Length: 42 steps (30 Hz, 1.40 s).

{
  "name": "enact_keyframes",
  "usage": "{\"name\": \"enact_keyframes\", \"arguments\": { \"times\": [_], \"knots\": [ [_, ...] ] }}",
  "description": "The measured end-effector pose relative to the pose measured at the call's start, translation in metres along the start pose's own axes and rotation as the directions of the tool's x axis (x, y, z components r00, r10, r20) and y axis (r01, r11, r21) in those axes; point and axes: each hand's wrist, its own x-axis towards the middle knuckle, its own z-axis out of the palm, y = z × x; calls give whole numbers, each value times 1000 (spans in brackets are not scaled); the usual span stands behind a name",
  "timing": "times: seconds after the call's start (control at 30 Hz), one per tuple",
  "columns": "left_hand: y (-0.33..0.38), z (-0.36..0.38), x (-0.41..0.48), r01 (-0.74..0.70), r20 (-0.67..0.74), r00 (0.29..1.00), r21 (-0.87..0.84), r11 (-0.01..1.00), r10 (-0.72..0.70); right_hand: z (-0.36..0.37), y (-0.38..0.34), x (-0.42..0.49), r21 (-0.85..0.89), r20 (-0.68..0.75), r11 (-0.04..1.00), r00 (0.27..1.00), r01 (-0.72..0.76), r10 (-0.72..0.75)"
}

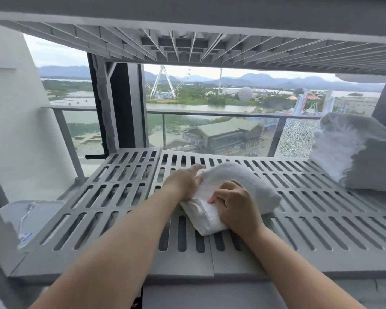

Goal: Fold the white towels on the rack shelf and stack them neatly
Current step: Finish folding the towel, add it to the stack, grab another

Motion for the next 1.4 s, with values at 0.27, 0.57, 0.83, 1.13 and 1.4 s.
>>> {"name": "enact_keyframes", "arguments": {
  "times": [0.27,0.57,0.83,1.13,1.4],
  "knots": [
    [46,1,-56,-78,76,995,240,968,62,-48,6,-54,-77,-8,975,978,-209,209],
    [94,-3,-105,147,48,989,-150,978,-141,-106,13,-81,-295,79,634,644,-715,761],
    [108,-3,-121,280,184,958,-447,850,-218,-119,8,-91,-71,223,638,611,-767,759],
    [131,5,-133,101,14,993,-647,756,-120,-133,5,-104,264,50,677,711,-687,701],
    [215,18,-133,-56,-150,987,-655,753,-58,-194,34,-118,266,-118,727,727,-633,677]
  ]
}}
